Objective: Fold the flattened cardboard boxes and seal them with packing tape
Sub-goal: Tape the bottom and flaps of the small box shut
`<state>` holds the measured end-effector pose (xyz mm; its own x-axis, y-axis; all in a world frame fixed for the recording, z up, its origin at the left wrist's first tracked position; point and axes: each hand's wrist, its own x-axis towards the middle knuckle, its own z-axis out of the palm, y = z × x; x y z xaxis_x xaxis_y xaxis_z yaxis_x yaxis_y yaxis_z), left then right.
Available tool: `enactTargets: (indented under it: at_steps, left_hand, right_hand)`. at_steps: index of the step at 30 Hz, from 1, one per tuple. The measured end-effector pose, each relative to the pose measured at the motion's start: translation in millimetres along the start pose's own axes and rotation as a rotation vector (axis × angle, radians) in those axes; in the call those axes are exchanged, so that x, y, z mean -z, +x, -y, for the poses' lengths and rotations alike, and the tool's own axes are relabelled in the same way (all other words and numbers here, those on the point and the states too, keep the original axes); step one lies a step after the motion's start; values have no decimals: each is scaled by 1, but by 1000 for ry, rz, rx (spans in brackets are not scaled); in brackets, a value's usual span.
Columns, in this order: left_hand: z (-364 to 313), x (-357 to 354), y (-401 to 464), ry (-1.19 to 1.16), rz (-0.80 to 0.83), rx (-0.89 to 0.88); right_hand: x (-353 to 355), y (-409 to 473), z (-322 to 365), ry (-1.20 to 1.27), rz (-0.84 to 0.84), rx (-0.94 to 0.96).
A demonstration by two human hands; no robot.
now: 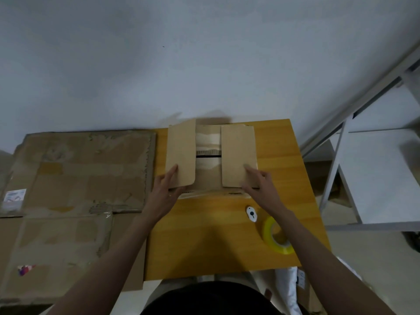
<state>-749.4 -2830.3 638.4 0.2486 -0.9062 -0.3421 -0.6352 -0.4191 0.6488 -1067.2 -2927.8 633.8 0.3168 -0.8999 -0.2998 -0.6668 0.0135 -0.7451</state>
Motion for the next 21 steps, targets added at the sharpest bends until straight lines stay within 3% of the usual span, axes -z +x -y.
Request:
enactTargets:
  at_steps: [5, 10, 14, 18, 21]
  left_hand:
    - [0, 0, 0, 10, -80, -32]
    - [-17, 12, -5, -79, -284, -99]
    - [-42, 23, 3, 129, -351, -363]
    - [-59, 38, 19, 459, -310, -617]
    - [-69, 49, 29, 712, -169, -607]
  right_hand:
    - [-1, 5, 14, -79, -32, -1]
    - [-9, 13, 27, -325, -72, -4]
    - [-11, 14, 32, -516, -123, 83]
    - [-12, 16, 47, -613, -75, 269]
    - [-9, 18, 64, -658, -104, 388]
